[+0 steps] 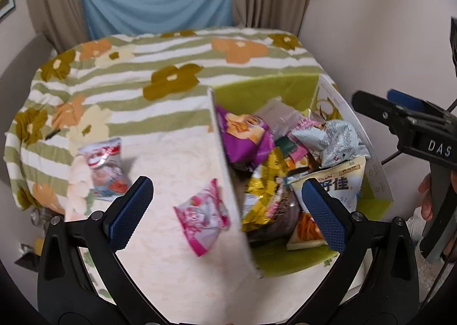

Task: Organize snacks
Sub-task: 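Withdraw both tools from the box toward the last two bags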

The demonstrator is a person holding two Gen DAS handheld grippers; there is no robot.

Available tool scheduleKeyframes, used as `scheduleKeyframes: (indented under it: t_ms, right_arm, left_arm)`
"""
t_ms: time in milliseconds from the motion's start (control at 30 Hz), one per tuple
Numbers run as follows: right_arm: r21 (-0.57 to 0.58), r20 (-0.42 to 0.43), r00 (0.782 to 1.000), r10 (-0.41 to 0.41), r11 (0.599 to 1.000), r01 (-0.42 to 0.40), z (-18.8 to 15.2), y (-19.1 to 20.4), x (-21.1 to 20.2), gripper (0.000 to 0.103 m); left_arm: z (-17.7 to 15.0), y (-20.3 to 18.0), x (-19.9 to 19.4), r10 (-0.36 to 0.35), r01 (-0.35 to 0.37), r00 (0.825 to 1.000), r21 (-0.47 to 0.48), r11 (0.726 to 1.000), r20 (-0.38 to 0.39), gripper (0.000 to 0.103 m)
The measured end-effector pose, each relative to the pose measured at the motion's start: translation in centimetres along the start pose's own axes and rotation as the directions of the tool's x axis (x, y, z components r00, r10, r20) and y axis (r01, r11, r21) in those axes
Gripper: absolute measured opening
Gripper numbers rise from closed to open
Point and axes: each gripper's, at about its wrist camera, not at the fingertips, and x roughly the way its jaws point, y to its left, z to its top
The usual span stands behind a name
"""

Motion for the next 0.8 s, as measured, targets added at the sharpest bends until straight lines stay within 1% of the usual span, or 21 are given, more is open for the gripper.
scheduleKeyframes:
  t_ms: [100,233,400,500,600,700,800]
  right_arm:
    - [0.022,0.024,1.0,-0.017,1.0,0.016,-0.3,1.5,-1.3,0.099]
    - [0.047,0.046,0.998,-0.04,0.998,0.038,-0.8,4.4,-2.7,0.099]
    - [0.072,0.054,0.998,-0.019,0.997,0.015,-1.6,8.9,-3.2,0.099]
    - [0.087,0.05,0.999,-0.01,0.996,0.006,-2.4,11.6,-2.5,0.099]
    - [0.099,0.036,0.999,-0.022,0.995,0.019,-3.6,14.1,-1.4,0.099]
    - [0.112,0.033,0.999,-0.041,0.993,0.037,-4.8,16.6,-0.3,0.099]
    - [0.153,0.029,0.998,-0.05,0.987,0.045,-6.0,18.4,0.7,0.099]
  left_arm:
    - [-0.3,2.7,-2.0,0.009,-0.009,0.999,-0.001,1.0,0.034,0.103]
    - [-0.9,6.9,-4.0,0.03,-0.029,0.998,-0.018,0.999,0.053,0.103]
    - [-2.3,12.4,-5.3,0.042,-0.04,0.998,-0.041,0.998,0.049,0.103]
    - [-3.1,15.6,-5.4,0.04,-0.038,0.999,-0.054,0.998,0.03,0.103]
    - [-3.9,18.8,-4.9,0.028,-0.027,1.0,-0.065,0.998,0.006,0.103]
    - [-4.4,21.0,-4.4,0.019,-0.019,1.0,-0.066,0.998,-0.012,0.103]
    - [-4.8,23.1,-3.4,0.004,-0.006,0.999,-0.057,0.998,-0.034,0.103]
